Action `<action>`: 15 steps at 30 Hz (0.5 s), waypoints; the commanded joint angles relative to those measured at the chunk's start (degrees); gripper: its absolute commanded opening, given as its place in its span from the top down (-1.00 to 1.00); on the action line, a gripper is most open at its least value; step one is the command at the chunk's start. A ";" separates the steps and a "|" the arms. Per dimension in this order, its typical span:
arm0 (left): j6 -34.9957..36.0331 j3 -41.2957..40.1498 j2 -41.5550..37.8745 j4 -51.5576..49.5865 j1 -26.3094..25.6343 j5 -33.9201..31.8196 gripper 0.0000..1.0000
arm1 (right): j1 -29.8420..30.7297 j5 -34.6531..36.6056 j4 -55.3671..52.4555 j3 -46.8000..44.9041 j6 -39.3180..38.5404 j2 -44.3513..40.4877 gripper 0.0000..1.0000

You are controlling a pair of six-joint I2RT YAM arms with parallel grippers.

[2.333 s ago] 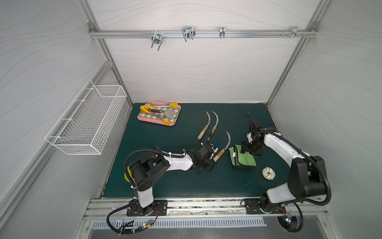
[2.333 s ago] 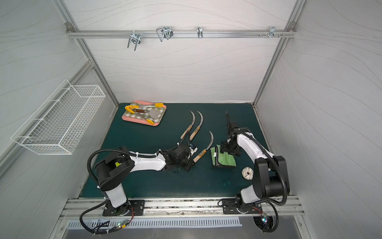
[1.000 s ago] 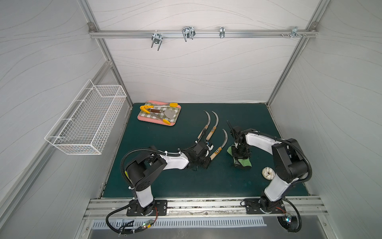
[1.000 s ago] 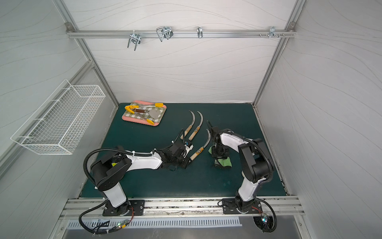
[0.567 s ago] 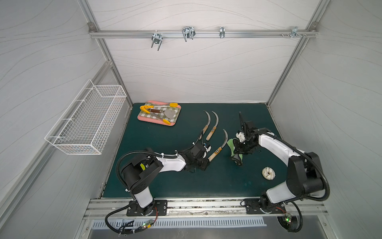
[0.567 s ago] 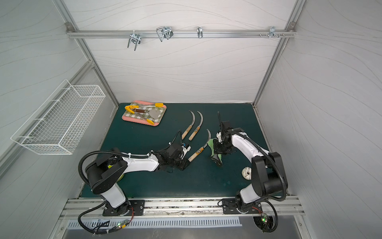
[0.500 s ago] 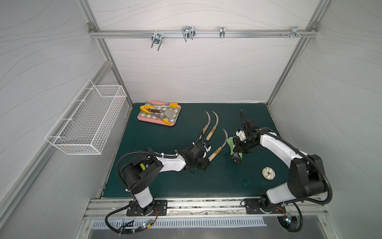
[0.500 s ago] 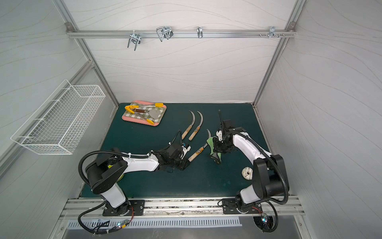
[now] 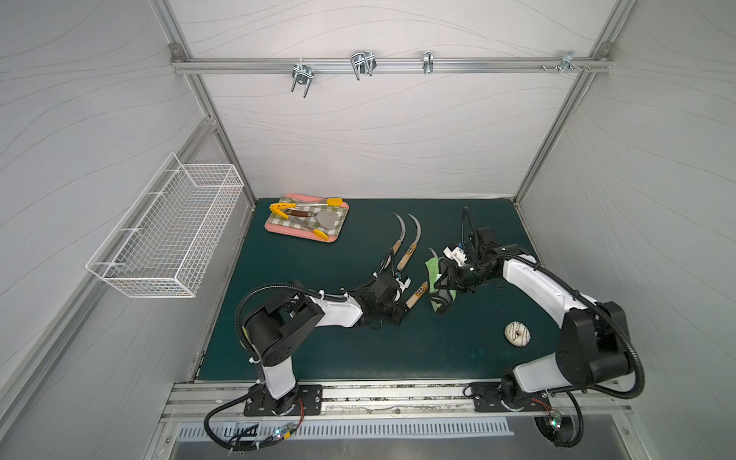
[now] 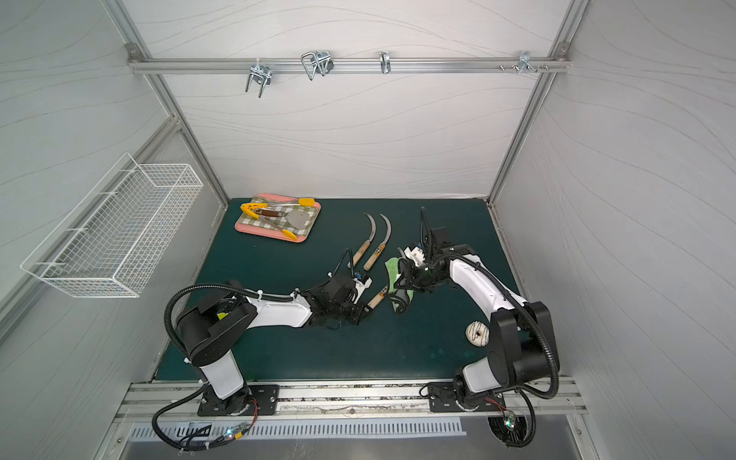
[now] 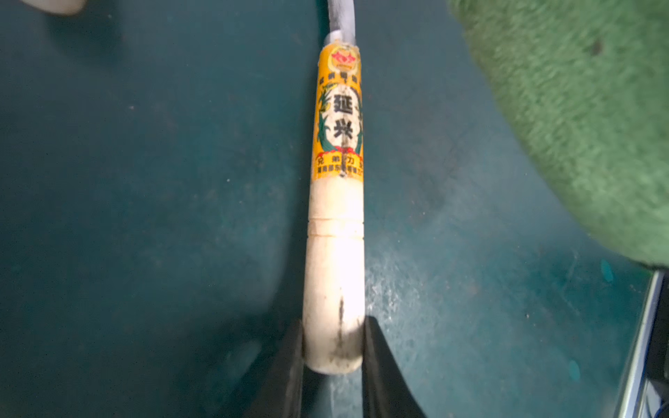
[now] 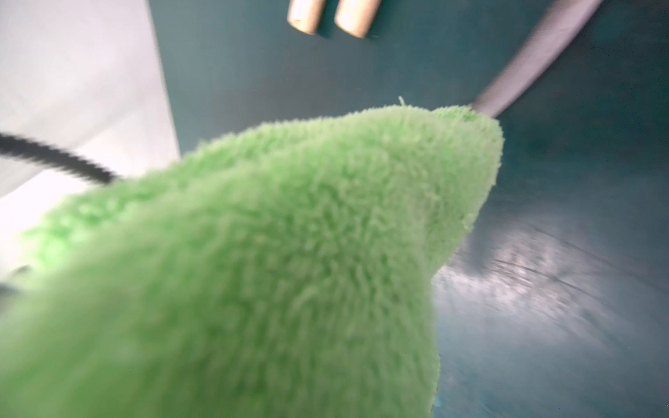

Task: Wipe small sickles with rags
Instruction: Wipe the small sickle at the center of the board.

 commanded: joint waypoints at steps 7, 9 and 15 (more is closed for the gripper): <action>0.62 0.13 3.33 -0.31 0.12 0.23 1.00 | 2.46 -5.69 5.64 2.32 1.59 6.70 0.65; 0.77 -0.79 2.97 0.78 0.09 0.10 1.00 | 2.76 -6.03 6.81 2.56 1.99 8.86 0.66; 1.27 -2.66 1.83 3.13 0.10 -0.74 1.00 | 3.67 -6.86 8.23 5.35 1.17 16.93 0.68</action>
